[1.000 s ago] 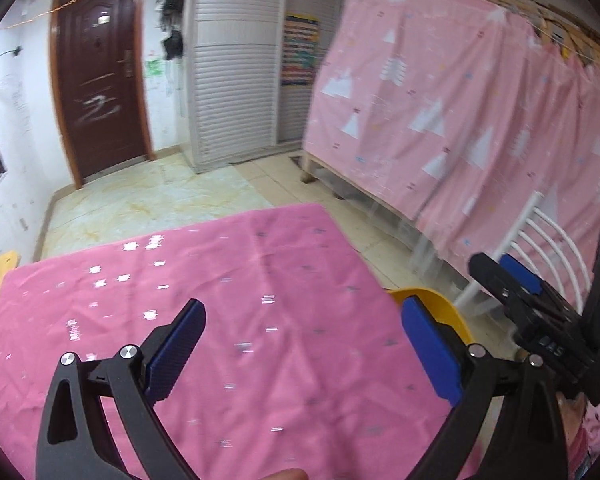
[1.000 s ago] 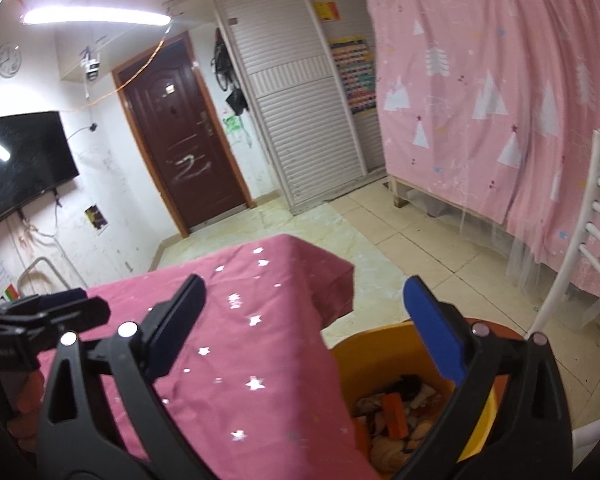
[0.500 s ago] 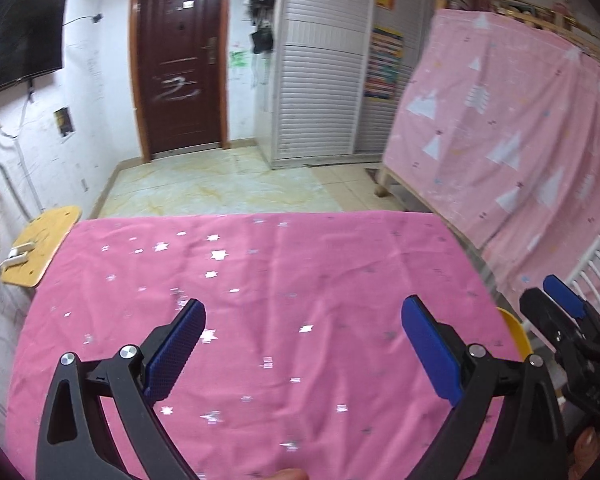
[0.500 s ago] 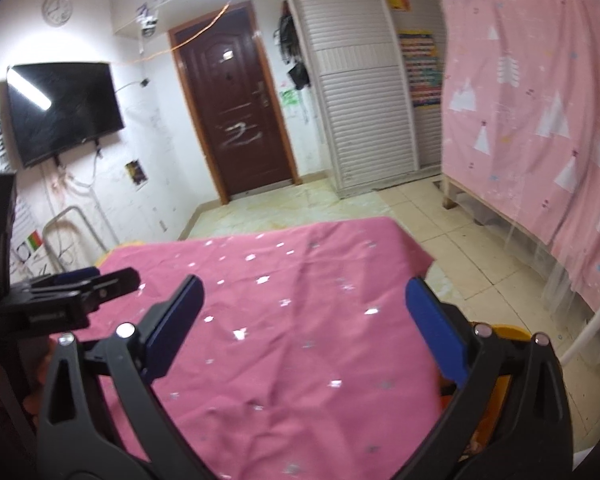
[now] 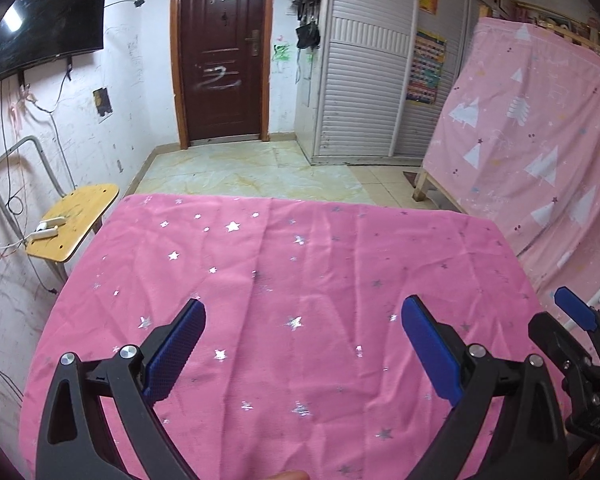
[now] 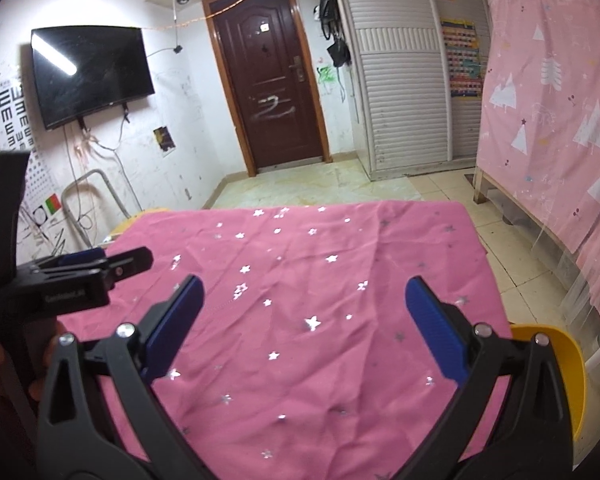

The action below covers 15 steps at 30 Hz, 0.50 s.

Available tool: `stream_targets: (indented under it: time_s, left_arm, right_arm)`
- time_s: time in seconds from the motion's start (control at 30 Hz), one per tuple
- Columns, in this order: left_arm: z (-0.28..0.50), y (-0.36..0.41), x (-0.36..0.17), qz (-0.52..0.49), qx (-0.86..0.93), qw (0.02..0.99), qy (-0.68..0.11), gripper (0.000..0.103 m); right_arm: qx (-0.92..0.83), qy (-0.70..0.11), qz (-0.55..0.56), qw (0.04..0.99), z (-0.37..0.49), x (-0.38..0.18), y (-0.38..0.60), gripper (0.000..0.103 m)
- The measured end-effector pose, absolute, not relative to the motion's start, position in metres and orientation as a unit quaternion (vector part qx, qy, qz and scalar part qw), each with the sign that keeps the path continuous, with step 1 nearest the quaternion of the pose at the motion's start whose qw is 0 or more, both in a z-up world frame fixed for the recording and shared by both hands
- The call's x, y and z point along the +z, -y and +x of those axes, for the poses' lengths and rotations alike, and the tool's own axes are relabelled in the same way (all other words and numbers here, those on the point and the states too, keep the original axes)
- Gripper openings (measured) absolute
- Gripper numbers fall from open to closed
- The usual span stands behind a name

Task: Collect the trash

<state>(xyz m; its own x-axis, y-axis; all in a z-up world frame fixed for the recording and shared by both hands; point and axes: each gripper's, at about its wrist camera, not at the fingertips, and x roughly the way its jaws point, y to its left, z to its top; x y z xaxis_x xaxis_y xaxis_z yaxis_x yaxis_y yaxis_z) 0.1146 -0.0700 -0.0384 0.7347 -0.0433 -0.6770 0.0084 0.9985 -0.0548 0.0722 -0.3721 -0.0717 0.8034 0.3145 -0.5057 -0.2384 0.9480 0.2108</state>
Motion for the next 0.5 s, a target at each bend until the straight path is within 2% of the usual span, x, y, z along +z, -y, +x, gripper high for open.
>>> stream_targets:
  time_s: [0.5]
  left_arm:
    - [0.116,0.054,-0.043,-0.032,-0.004,0.929,-0.369,0.091]
  right_arm:
    - [0.150,-0.284,0.058,0.945,0.075,-0.073,0.360,0.097]
